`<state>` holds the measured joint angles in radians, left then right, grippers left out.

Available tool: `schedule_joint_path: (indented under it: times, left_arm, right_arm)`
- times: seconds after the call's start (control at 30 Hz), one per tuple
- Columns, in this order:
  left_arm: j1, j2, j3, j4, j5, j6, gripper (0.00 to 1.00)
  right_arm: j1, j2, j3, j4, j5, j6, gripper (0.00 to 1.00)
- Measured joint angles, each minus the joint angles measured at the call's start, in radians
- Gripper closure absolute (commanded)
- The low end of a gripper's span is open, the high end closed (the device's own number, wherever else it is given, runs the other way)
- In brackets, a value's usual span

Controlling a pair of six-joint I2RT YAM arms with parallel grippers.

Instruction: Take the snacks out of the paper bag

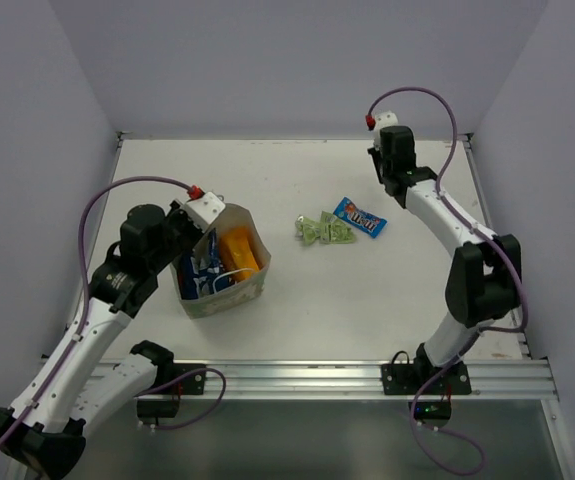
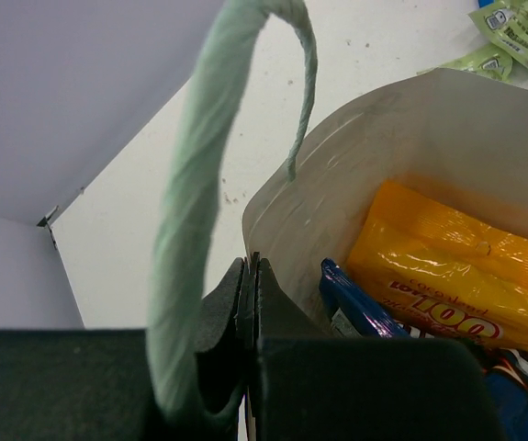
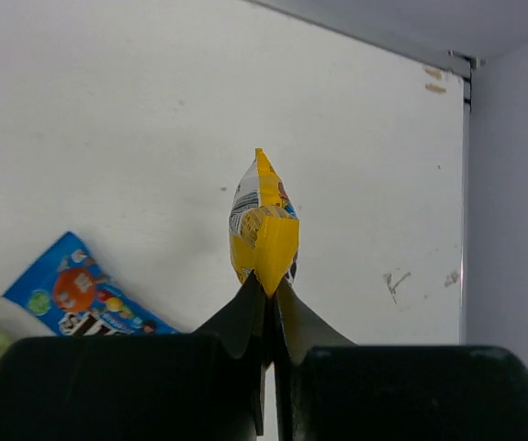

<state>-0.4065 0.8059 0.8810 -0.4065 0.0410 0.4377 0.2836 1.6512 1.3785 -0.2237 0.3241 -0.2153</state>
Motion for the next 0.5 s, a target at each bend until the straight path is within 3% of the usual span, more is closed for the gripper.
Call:
schedule_joint_path:
  times: [0.2,0.33,0.5]
  left_arm:
    - [0.000,0.000,0.013,0.001,-0.002,0.000,1.00]
    - [0.000,-0.001,0.014,0.001,-0.002,0.004,1.00]
    - [0.000,-0.010,0.014,-0.005,0.003,0.010,1.00]
  right_arm:
    - [-0.077,0.217,0.049,-0.001,0.111,0.019,0.99]
    - [-0.072,0.289,0.097,-0.046,0.095,0.055,0.69]
    - [-0.053,0.252,0.082,-0.089,0.007,0.130,0.40]
